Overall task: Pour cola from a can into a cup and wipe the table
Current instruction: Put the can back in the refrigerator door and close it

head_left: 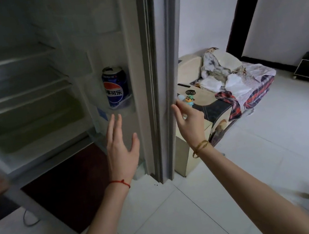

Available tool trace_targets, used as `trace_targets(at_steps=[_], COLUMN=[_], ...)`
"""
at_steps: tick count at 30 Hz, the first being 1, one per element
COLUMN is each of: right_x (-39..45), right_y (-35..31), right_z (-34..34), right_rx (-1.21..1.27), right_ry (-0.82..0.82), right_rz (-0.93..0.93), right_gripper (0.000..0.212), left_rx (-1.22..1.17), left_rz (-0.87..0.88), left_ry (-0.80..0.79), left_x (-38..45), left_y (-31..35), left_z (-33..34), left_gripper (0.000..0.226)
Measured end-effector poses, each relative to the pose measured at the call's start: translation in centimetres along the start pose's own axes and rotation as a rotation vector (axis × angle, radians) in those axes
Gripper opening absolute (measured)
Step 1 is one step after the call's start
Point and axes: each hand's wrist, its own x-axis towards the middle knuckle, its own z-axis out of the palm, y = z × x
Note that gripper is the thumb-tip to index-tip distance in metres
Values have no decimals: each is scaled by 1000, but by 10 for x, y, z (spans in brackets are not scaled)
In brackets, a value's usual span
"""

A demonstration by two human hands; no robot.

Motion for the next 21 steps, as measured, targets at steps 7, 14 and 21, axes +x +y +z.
trace_targets(at_steps=[7,14,21], right_x=[-35,-61,-67], right_y=[-27,-59,-88], right_z=[19,61,120], right_rx=[-40,-9,44], right_ry=[-120,-247,-391], right_rz=[-243,-504,-696], right_gripper=[33,53,57], left_rx=[12,-30,-75], left_rz=[-81,-182,-317], left_ry=[63,78,171], left_x=[-24,-40,-46], left_y=[-11,-31,-55], left_z=[-32,-61,-98], left_gripper=[63,56,74])
